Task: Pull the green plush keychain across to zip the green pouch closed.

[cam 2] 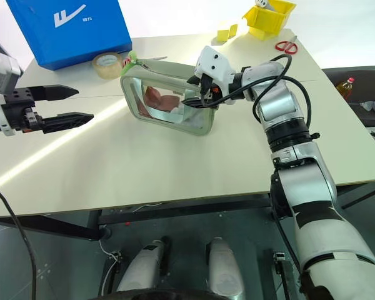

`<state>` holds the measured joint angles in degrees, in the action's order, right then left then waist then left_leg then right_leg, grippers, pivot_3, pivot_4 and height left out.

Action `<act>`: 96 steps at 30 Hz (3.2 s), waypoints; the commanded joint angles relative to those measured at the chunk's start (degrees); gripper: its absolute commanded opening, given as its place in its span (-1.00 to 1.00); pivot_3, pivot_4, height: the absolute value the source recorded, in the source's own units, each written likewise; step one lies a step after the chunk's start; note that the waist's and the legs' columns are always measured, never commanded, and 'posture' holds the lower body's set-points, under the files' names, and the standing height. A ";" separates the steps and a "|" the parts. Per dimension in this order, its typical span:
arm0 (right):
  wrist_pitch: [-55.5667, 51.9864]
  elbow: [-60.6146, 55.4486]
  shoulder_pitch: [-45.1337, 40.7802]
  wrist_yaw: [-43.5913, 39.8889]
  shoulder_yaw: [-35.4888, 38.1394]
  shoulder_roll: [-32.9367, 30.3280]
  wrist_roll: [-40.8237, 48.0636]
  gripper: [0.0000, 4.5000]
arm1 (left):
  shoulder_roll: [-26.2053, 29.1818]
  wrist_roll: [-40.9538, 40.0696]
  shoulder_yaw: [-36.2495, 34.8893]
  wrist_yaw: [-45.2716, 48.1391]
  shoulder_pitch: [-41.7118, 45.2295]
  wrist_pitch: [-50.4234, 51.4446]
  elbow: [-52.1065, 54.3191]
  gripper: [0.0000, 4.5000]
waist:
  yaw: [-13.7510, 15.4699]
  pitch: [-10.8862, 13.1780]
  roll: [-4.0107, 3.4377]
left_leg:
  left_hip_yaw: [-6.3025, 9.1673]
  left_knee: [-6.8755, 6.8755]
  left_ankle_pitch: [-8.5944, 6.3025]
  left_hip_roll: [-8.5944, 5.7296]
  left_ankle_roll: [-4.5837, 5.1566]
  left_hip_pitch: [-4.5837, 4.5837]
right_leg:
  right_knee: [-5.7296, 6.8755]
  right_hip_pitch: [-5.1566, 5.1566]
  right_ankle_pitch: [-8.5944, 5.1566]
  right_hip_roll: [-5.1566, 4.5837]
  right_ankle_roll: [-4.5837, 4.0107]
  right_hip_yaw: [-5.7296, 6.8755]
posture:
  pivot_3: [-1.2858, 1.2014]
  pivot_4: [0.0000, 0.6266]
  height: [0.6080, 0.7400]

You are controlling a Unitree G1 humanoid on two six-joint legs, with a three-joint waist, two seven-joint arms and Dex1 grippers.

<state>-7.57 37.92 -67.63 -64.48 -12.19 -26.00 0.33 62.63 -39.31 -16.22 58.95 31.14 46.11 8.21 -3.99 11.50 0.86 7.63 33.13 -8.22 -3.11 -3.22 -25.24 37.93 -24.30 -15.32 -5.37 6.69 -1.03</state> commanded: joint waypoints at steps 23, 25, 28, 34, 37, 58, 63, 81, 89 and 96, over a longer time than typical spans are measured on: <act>28.64 17.00 -6.35 -8.22 2.61 1.98 0.37 -0.99 | 2.67 -0.15 -4.65 -0.62 -1.82 0.33 1.64 1.00 | -0.06 0.00 0.00 | 0.00 -0.01 0.04 0.02 -0.07 0.06 | 0.10 0.00 0.00 0.04 0.00 -0.04 | 0.03 -0.52 1.00; 29.31 17.19 -6.37 -8.69 3.24 2.40 1.10 -0.99 | 2.71 -0.14 -4.78 -0.57 -2.09 0.30 1.76 1.00 | -0.06 0.00 0.00 | 0.00 -0.01 0.04 0.02 -0.07 0.06 | 0.10 -0.01 0.00 0.04 0.00 -0.04 | 0.03 -0.52 1.00; 29.86 17.07 -7.05 -9.07 4.70 3.16 2.43 -0.99 | 2.83 -0.10 -4.97 -0.45 -2.34 0.27 1.67 1.00 | -0.13 0.00 0.00 | 0.00 -0.01 0.04 0.03 -0.07 0.07 | 0.11 -0.01 0.00 0.06 0.00 -0.05 | 0.03 -0.52 1.00; 29.76 14.59 -5.83 -10.62 5.87 4.81 4.30 -0.99 | 2.62 -0.31 -4.44 -0.45 -2.09 0.31 2.16 1.00 | -0.11 0.00 0.00 | 0.00 -0.01 0.04 0.04 -0.07 0.07 | 0.12 -0.01 0.00 0.07 0.00 -0.05 | 0.03 -0.52 1.00; 31.05 13.24 -3.84 -12.09 5.19 5.07 4.18 -0.99 | 2.89 -0.29 -4.45 -0.08 -2.09 0.27 2.03 1.00 | -0.07 0.00 0.00 | 0.00 -0.01 0.04 0.04 -0.07 0.07 | 0.12 -0.01 0.00 0.06 0.00 -0.05 | 0.03 -0.52 1.00; 20.49 -1.24 3.65 -15.13 3.72 3.02 4.25 -0.99 | -1.15 7.19 0.47 -2.14 -4.20 -6.39 -3.75 1.00 | 0.16 -0.01 0.01 | 0.00 0.02 0.06 0.04 -0.10 0.14 | 0.18 0.04 0.00 0.10 -0.01 -0.11 | 0.03 -0.52 1.00; 18.56 -3.48 4.27 -14.64 3.58 2.81 4.17 -0.99 | -5.28 8.51 3.84 -2.81 -0.78 -7.50 -6.32 1.00 | 0.12 -0.02 0.02 | 0.00 0.03 0.07 0.04 -0.11 0.14 | 0.19 0.04 0.00 0.10 -0.01 -0.11 | 0.03 -0.52 1.00; 16.69 -5.80 5.92 -12.87 2.90 1.54 4.00 -1.00 | -4.71 9.18 4.55 2.15 4.30 -6.85 -9.35 -0.98 | -0.01 -0.02 0.02 | 0.00 0.04 0.07 0.04 -0.11 0.14 | 0.20 0.05 0.01 0.10 0.00 -0.11 | 0.03 -0.52 1.00; 17.96 -3.76 5.05 -12.35 2.86 1.48 3.71 -1.00 | -2.66 4.14 0.67 5.44 1.53 -2.58 -5.40 -0.69 | -0.09 -0.02 0.02 | 0.00 0.03 0.07 0.06 -0.11 0.14 | 0.20 0.04 0.01 0.11 0.00 -0.11 | 0.03 -0.52 1.00; 19.01 -1.96 4.34 -12.10 2.70 1.62 3.67 -1.00 | -0.66 7.25 0.94 3.76 1.98 -5.99 -7.97 0.56 | 0.04 -0.02 0.02 | 0.00 0.03 0.07 0.07 -0.11 0.19 | 0.19 0.09 0.01 0.12 -0.01 -0.12 | 0.03 -0.52 1.00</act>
<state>10.66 36.26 -61.45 -77.02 -10.29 -24.11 3.39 60.67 -33.07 -13.22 63.41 31.78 41.87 1.00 -3.95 11.48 0.88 7.63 33.16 -8.15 -3.04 -3.33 -25.04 38.12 -24.21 -15.30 -5.25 6.67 -1.14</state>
